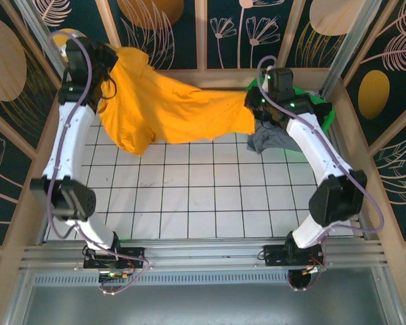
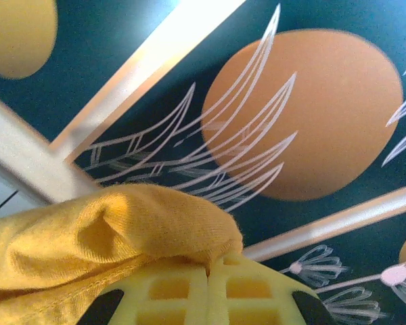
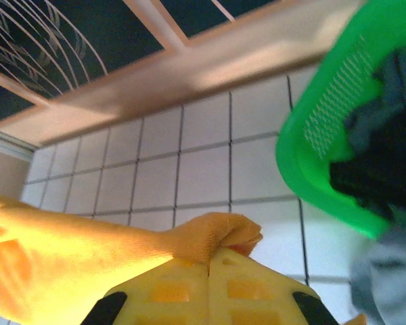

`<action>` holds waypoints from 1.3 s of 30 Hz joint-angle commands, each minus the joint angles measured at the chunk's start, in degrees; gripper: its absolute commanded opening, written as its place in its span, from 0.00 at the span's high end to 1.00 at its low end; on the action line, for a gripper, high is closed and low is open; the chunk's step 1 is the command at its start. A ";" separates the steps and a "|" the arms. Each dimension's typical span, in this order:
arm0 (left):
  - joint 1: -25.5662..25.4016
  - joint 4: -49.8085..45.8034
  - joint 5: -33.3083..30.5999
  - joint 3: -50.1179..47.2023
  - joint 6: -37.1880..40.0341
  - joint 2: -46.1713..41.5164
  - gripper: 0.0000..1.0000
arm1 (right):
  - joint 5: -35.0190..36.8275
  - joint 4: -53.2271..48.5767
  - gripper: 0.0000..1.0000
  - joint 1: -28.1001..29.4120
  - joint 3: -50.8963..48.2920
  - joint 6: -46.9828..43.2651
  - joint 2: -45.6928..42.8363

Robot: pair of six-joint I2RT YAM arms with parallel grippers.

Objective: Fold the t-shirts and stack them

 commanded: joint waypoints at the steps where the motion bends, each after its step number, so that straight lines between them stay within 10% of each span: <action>1: 1.33 1.40 1.30 12.95 3.20 1.71 1.00 | -0.46 11.42 1.00 -0.06 4.62 0.53 -1.03; 5: 1.43 5.71 -1.54 10.25 5.64 -5.18 1.00 | 4.27 27.35 1.00 2.01 -10.25 -5.34 -12.09; 10: 1.43 17.54 -11.51 -29.23 -2.51 -27.73 1.00 | 5.17 32.07 1.00 3.13 -35.52 -6.96 -29.44; 11: 1.43 18.28 -13.36 -38.25 -5.58 -32.21 1.00 | 5.34 30.61 0.95 3.32 -38.87 -6.35 -31.35; 14: 1.42 20.30 -13.16 -62.41 -12.07 -42.38 0.97 | 7.00 24.10 0.38 4.20 -51.47 -2.23 -38.46; 18: 1.39 19.32 -6.15 -80.41 -15.02 -47.05 0.52 | 7.52 12.71 0.27 4.18 -59.32 5.21 -43.25; 29: 1.43 6.68 -1.90 -81.44 -12.75 -44.51 0.44 | 9.01 6.21 0.44 4.82 -54.18 18.99 -35.17; 39: 1.42 -4.75 -0.07 -75.12 -7.36 -37.79 0.51 | 12.39 2.53 0.49 9.88 -26.03 19.81 -2.15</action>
